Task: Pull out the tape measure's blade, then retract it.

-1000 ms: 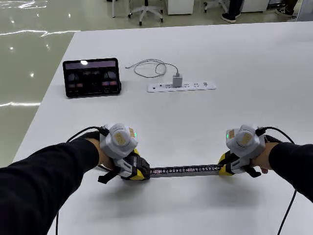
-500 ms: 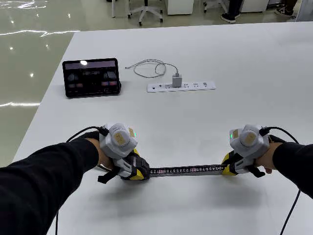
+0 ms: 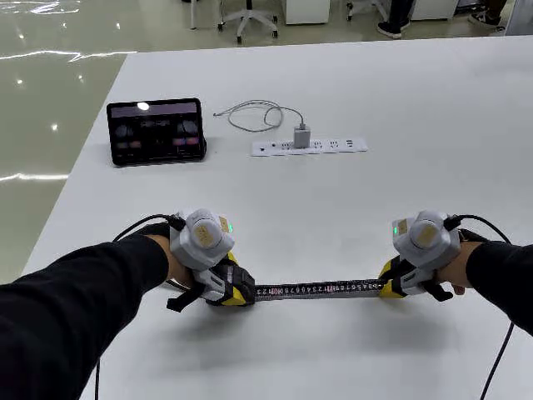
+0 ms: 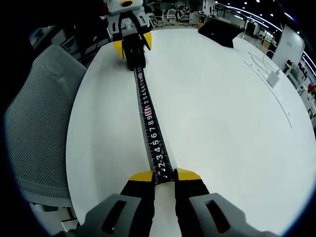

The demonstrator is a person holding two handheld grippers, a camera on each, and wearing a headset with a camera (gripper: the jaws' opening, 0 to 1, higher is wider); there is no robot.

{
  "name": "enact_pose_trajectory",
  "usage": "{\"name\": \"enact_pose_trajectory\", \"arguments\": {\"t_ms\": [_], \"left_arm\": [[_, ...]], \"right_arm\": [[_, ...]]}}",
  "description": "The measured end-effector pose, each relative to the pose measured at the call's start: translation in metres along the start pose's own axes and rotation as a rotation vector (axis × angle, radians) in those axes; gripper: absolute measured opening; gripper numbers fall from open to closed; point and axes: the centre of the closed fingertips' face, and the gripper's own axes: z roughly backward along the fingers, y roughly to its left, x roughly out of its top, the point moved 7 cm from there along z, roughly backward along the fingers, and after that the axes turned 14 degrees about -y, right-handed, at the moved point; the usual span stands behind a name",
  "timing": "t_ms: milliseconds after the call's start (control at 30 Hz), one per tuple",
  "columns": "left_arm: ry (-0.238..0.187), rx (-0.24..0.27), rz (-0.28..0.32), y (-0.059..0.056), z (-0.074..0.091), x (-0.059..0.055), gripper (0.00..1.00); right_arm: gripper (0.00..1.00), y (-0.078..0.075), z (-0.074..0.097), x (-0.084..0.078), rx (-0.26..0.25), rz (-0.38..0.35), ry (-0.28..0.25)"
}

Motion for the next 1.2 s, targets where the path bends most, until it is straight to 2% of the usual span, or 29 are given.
{"name": "enact_pose_trajectory", "arguments": {"t_ms": [467,700,1200], "left_arm": [[0.000,0.001,0.000,0.0000,-0.0002,0.0003,0.36],[-0.009,0.007,0.002,0.0003,0.0000,0.0002,0.36],[-0.015,0.013,0.004,-0.0003,-0.0005,0.0003,0.36]], "right_arm": [[0.10,-0.0005,0.0041,-0.0034,-0.003,0.002,0.006],[0.11,0.0029,0.0024,0.0005,0.002,0.078,0.047],[0.12,-0.0002,0.0019,-0.0001,0.004,0.070,0.060]]}}
